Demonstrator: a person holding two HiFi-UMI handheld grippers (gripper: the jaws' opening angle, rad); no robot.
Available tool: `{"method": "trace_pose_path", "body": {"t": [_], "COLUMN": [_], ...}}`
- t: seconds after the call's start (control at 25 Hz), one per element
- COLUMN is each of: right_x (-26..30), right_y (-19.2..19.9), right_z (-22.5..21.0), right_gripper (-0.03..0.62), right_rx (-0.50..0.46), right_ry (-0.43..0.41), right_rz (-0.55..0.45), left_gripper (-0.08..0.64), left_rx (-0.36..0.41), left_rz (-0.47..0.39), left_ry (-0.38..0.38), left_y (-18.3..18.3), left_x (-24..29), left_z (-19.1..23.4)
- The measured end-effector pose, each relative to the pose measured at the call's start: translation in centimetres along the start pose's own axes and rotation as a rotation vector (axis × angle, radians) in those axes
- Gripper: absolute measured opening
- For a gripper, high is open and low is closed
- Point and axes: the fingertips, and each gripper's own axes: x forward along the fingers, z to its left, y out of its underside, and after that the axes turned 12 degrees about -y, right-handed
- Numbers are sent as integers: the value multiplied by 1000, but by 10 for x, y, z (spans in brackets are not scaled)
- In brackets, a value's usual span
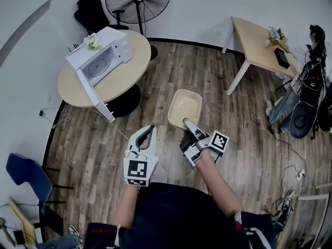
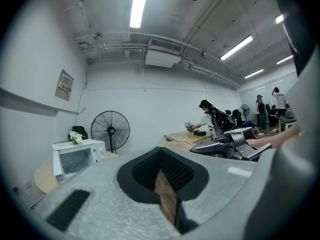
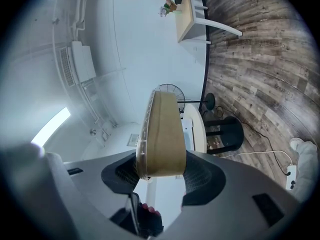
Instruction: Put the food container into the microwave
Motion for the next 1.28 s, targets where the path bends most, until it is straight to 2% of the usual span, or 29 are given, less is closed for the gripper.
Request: {"method": "trace_pose_path", "body": {"t": [0.32,0.76,1.28], "right_x": [91,223,300], "right_y": [-17,-13,-8], "right_z": [-23,-53,-88], "right_gripper": [213,213,213], "right_rx": [6,26,45], "right_ry": [31,36,86], "right_rz": [17,63,141], "left_gripper": [15,15,15], "left_rx": [-25,-58,-114], "left_rz": [19,9,43], "left_ry": [-14,-43,-93], "left_y": [1,3,27], "left_x": [69,143,186], "left_z": [70,176,234]}}
